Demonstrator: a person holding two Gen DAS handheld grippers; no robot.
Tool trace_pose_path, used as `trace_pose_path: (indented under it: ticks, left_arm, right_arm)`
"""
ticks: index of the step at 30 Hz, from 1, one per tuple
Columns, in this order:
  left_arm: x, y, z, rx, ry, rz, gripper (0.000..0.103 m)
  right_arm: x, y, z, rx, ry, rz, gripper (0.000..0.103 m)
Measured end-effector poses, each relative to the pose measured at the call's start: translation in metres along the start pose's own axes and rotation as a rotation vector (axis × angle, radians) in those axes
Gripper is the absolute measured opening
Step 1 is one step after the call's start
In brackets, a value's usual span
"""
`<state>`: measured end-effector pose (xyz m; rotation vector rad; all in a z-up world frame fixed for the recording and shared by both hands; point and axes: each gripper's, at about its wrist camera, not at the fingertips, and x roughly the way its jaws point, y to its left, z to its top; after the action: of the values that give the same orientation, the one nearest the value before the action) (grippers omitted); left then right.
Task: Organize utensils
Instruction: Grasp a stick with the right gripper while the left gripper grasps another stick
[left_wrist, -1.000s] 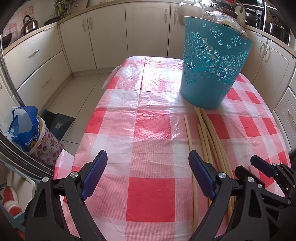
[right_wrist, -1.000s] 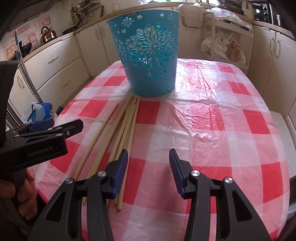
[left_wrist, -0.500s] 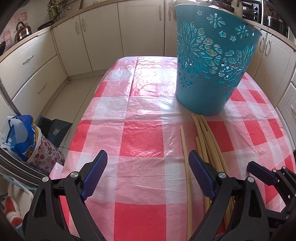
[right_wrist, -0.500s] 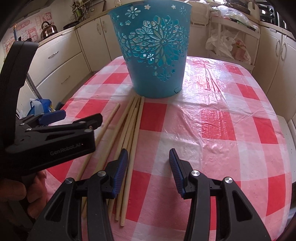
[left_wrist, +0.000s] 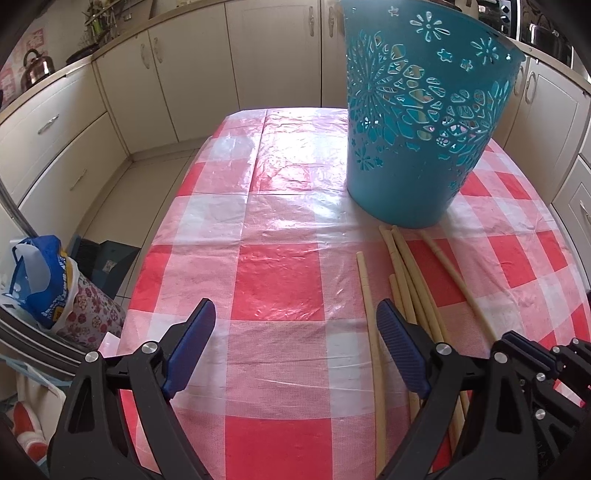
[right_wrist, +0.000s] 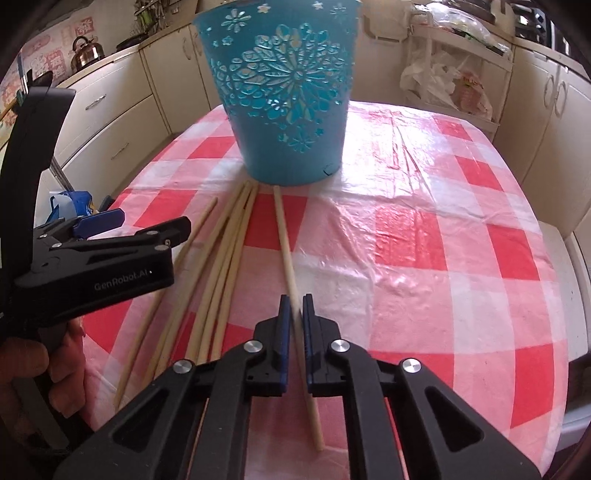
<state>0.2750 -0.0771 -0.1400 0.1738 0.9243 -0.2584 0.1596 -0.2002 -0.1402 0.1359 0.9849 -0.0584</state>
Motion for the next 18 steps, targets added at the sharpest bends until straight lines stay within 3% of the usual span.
trace_pose_path:
  ticks: [8, 12, 18]
  left_arm:
    - [0.0, -0.002, 0.0, 0.024, -0.001, -0.026, 0.08]
    - [0.003, -0.002, 0.003, 0.042, 0.009, -0.042, 0.073]
    - [0.002, -0.003, 0.006, 0.054, 0.012, -0.064, 0.066]
  right_arm:
    - [-0.026, -0.017, -0.024, 0.101, 0.05, 0.047, 0.007]
    - [-0.023, -0.014, -0.01, 0.053, 0.016, 0.026, 0.019]
    - [0.003, -0.001, 0.007, -0.066, 0.049, -0.03, 0.019]
